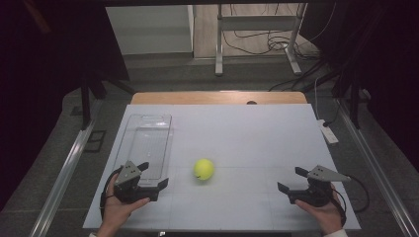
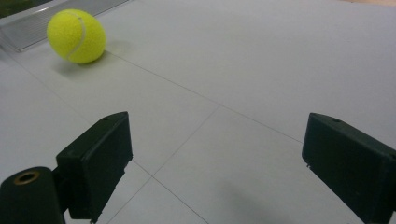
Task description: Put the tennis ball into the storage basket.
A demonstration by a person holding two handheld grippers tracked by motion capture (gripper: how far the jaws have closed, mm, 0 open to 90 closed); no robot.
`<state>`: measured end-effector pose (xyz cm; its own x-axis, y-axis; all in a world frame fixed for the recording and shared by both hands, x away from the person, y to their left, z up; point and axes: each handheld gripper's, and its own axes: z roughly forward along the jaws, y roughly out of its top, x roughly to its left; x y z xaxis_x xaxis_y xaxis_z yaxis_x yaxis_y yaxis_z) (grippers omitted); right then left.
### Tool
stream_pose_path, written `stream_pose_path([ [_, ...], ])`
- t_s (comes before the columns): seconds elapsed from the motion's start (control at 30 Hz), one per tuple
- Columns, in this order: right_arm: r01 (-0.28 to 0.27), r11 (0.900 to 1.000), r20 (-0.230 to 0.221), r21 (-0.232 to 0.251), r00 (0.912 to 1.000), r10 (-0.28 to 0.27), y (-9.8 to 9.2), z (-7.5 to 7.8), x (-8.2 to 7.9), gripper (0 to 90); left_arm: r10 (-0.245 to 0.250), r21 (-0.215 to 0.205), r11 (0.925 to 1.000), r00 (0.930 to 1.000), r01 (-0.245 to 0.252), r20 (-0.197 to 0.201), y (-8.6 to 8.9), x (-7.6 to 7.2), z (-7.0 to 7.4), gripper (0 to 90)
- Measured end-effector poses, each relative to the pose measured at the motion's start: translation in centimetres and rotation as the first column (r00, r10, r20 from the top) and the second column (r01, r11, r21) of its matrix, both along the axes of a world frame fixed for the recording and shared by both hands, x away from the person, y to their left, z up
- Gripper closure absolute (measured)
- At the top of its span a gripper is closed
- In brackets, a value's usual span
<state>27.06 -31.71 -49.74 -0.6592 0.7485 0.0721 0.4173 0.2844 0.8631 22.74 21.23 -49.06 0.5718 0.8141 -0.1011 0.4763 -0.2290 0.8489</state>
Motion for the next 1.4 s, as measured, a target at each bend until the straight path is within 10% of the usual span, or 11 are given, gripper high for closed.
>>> stream_pose_path([
  [1.4, -0.009, 1.000, 0.003, 0.001, 1.0000, 0.009, 0.0, -0.1, 0.3, 8.7, -0.074, 0.015, 0.9971, 0.9951, 0.075, -0.066, -2.4, 2.1, 2.8, 9.0],
])
